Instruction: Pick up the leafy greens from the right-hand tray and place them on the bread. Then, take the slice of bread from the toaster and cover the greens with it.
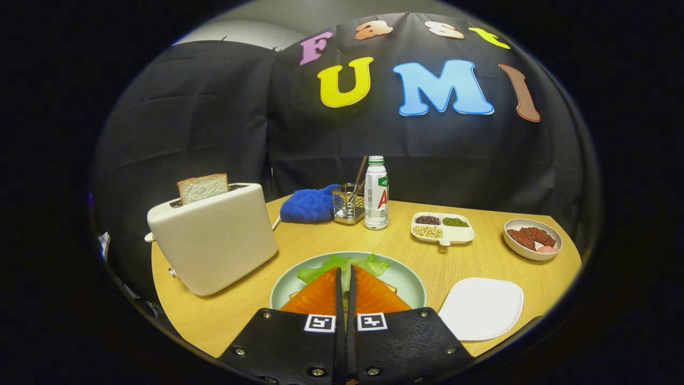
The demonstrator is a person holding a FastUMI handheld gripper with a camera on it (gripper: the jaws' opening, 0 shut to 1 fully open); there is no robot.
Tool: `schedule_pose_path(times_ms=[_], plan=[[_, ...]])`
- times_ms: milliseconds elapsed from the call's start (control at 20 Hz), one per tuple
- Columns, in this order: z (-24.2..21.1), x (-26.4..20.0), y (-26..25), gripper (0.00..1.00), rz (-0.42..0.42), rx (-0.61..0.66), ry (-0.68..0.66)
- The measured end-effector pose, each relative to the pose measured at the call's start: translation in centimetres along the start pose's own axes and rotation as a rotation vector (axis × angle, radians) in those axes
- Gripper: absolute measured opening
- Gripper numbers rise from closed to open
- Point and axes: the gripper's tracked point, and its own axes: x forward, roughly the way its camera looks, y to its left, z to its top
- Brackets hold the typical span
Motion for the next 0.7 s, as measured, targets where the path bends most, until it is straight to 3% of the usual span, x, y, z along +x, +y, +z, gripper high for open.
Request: schedule_pose_path(times_ms=[200,500,650,700], plan=[[-2.1,0.1,-0.5,0.01,-0.020,0.026,0.050],[-3.4,-0.7,-1.3,0.14,-0.068,0.013,0.093],[-3.5,-1.4,-1.8,0.36,-0.095,0.029,0.088],[-3.3,-1.7,-1.8,0.39,-0.097,0.033,0.082]])
